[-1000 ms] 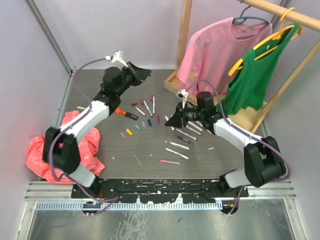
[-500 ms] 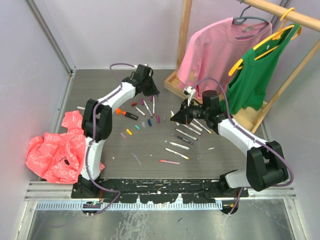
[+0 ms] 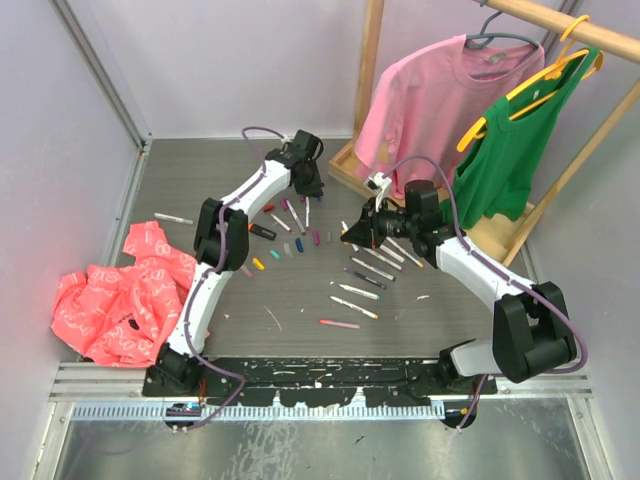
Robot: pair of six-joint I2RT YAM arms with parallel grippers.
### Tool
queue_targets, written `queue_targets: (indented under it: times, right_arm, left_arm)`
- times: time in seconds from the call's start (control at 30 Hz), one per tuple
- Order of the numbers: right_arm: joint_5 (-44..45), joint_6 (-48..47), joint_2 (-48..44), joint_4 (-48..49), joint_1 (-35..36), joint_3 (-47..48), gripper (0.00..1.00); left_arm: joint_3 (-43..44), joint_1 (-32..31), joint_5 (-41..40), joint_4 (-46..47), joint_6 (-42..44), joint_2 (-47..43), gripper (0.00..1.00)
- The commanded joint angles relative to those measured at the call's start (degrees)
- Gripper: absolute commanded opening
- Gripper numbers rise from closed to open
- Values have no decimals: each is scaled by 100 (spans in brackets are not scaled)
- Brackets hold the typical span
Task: Open the pen caps
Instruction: Place the pen cap at the center of the board, then place the pen at the center of the board.
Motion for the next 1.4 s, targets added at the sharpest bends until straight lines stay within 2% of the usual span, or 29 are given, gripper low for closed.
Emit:
queue_targets:
  times: [0.0,0.1,0.33,0.5,0.63,0.77,0.83,0.93,1.03,1.13,1.23,1.37]
  right_arm:
    - [3,-65,-25,120,-34,279,2]
    - [-6,-61,-15,115,-34,286,2]
    - [2,-79,57,91,-43,300,2]
    - [77,-124,187,16,-52,342,2]
    - [165,-233,239,-83,-53,387,3]
    - [264,-362,232,-164,-61,440,10]
    - [333,-410,264,-155,-61,461,11]
    - [427,-459,455,-188,-45,634,10]
    - [633,-639,890,-407,24,1022,10]
    - [1207,-633,1335,-431,154,1391,11]
    - [2047,-217,1919,-393,296,1844,11]
    - [3267,389,2884,-814,532,2784,12]
  left_arm:
    - [439,16,-80,-213,112,171,8]
    - [532,30,-37,-209,112,288,12]
    - [676,134,8,-243,46,417,28]
    - [814,166,207,-280,81,304,32]
    - [549,166,537,-113,179,-268,34]
    - [-1344,166,1001,1432,306,-1724,37]
    - [-2598,194,1257,2342,512,-2573,39]
    - [-4264,315,1490,3181,1004,-3853,41]
    - [-5922,412,1293,3622,1582,-5264,45]
    - [-7186,489,803,3620,1959,-6469,59]
    - [-8134,552,369,3493,2089,-7641,71]
    - [-9134,576,-41,3439,1972,-8824,86]
